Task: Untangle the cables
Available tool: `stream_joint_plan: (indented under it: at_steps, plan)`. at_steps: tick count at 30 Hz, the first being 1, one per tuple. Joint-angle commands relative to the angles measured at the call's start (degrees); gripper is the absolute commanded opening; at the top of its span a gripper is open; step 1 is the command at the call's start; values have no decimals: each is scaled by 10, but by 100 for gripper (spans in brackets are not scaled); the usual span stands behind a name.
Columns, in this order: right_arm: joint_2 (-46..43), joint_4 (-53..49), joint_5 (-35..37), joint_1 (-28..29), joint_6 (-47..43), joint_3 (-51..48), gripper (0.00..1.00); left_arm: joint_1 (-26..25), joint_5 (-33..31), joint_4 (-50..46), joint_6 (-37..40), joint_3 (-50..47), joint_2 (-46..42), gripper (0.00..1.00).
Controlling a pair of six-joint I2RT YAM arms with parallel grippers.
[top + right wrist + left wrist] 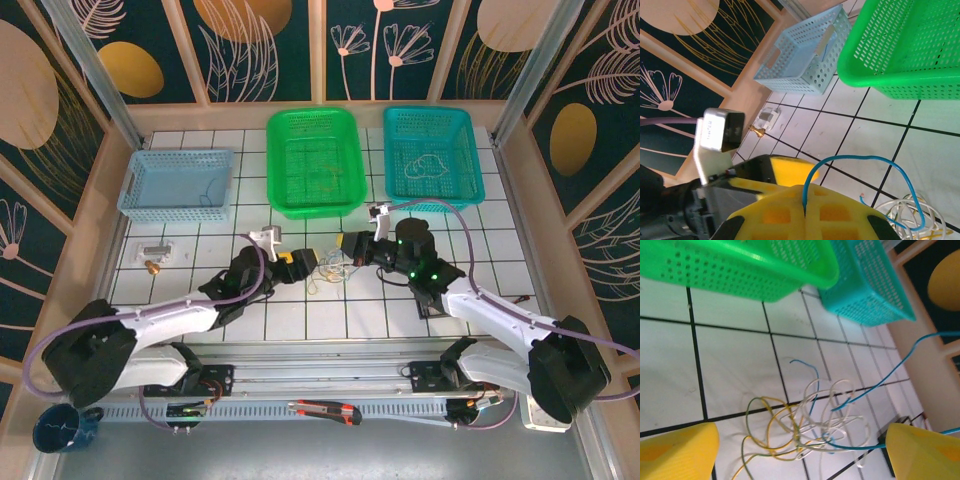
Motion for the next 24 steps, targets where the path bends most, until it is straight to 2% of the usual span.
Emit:
stream_joint_plan:
  at_steps: [1, 14, 24]
  plan:
    - [4, 26, -13, 2, 9, 5, 0, 5, 28, 4, 32, 28, 38, 87]
    - [18, 33, -21, 19, 8, 15, 0, 4, 94, 0, 83, 110, 146, 88]
    - [18, 39, -55, 19, 11, 72, 0, 4, 138, 71, 63, 89, 220, 86]
